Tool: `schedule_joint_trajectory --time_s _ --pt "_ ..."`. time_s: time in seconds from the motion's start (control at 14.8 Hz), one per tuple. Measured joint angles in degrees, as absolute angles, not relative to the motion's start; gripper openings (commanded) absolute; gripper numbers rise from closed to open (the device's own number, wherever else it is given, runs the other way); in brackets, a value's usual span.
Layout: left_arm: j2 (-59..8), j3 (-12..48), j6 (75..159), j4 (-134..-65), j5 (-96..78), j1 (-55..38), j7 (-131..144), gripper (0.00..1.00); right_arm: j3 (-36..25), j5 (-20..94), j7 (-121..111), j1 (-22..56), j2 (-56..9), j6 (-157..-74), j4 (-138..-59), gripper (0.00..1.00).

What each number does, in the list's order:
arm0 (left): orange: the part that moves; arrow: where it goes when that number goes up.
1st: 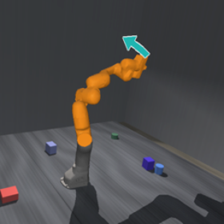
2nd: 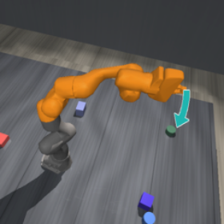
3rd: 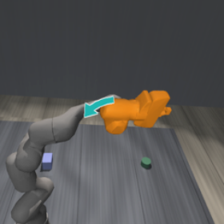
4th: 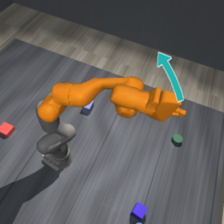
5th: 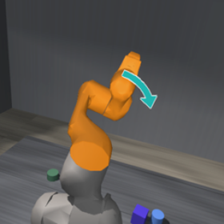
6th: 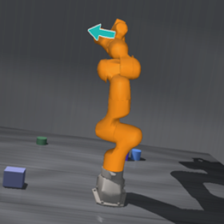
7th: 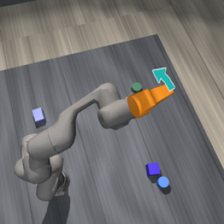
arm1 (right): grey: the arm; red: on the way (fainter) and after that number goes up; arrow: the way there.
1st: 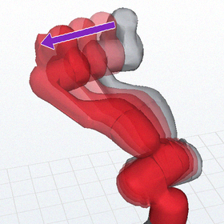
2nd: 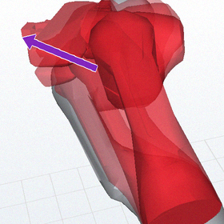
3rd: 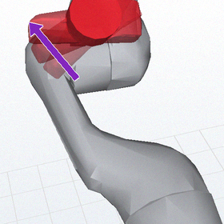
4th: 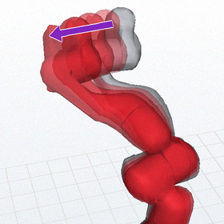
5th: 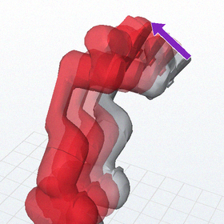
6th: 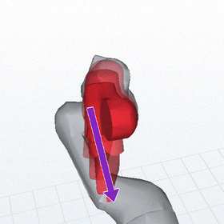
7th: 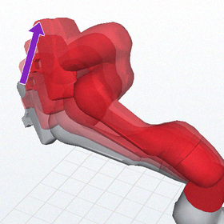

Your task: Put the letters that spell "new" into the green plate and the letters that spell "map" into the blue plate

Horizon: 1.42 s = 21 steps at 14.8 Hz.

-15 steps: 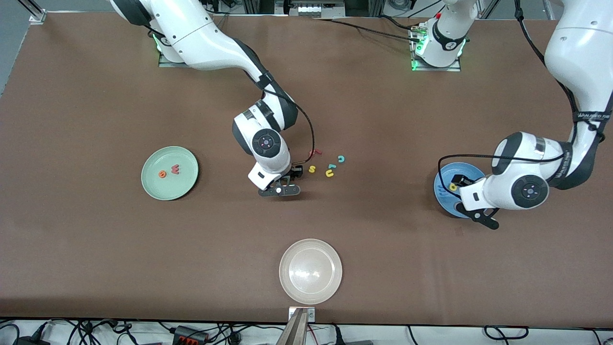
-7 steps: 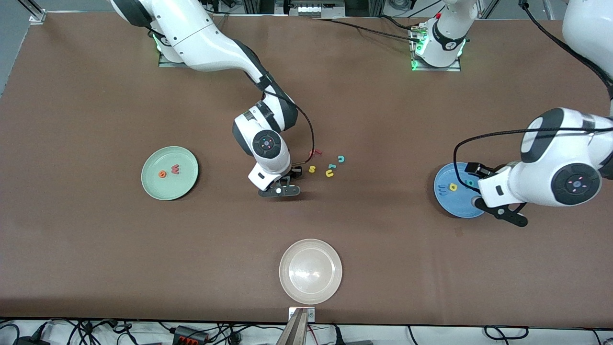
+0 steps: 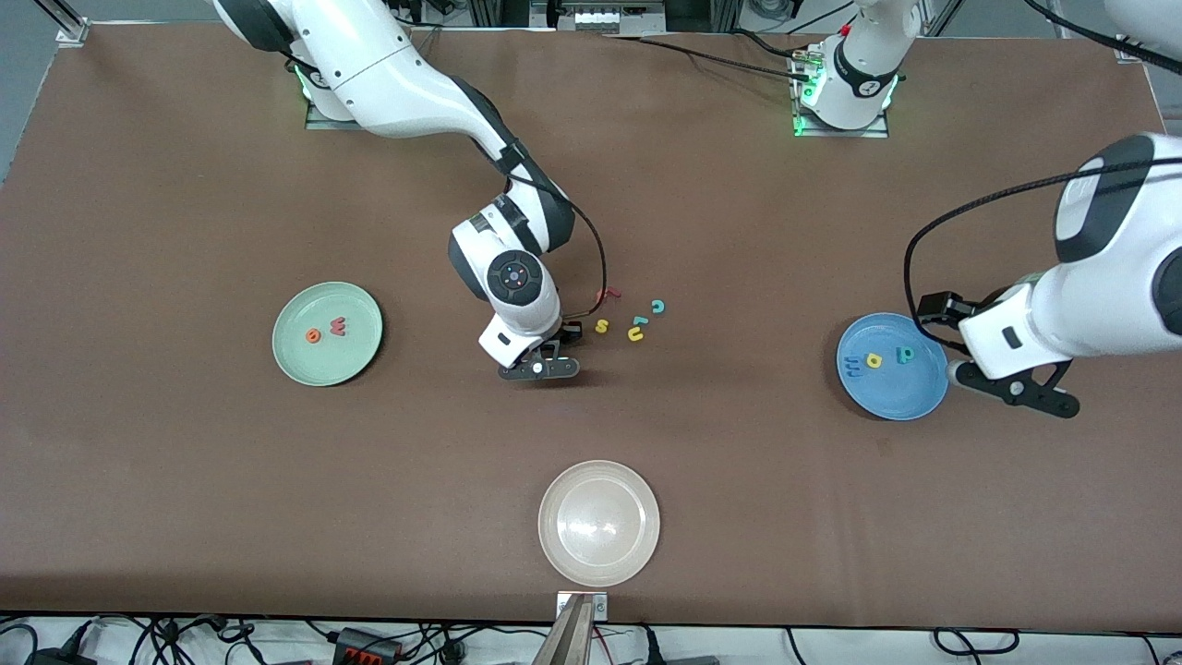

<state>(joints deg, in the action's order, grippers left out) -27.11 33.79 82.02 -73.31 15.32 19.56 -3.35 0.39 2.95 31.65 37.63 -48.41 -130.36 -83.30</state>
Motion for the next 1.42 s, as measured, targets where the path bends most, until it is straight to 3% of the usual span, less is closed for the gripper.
schedule_joint_trajectory --time_s 0.27,0.54,0.68,0.88,1.22,1.42 --pt "-19.65 15.66 83.82 -74.59 5.61 9.11 -3.33 1.0 -0.23 2.74 31.65 37.45 -48.1 -128.48 -82.23 0.14" --pt "-11.98 4.91 88.37 -80.97 -0.91 2.59 -1.29 1.0 -4.57 1.02 26.98 35.64 -43.9 -117.27 -81.25 0.14" --pt "-8.34 2.66 89.92 -85.24 -1.36 -0.13 6.99 1.0 -7.12 0.95 19.26 32.17 -40.32 -112.28 -83.01 0.14" --pt "-4.24 2.29 92.73 -90.57 -1.36 -2.16 12.01 1.0 -8.05 0.94 8.26 24.62 -33.97 -112.33 -91.7 0.14" --pt "-1.36 2.16 95.78 -93.77 -1.17 -2.62 8.33 1.0 -8.12 -0.26 -0.94 17.68 -25.87 -118.99 -108.39 0.14" --pt "-0.87 1.65 95.78 -94.31 -0.66 -2.61 3.22 1.0 -8.03 -0.3 -1.33 17.11 -24.12 -123.88 -114.29 0.14"
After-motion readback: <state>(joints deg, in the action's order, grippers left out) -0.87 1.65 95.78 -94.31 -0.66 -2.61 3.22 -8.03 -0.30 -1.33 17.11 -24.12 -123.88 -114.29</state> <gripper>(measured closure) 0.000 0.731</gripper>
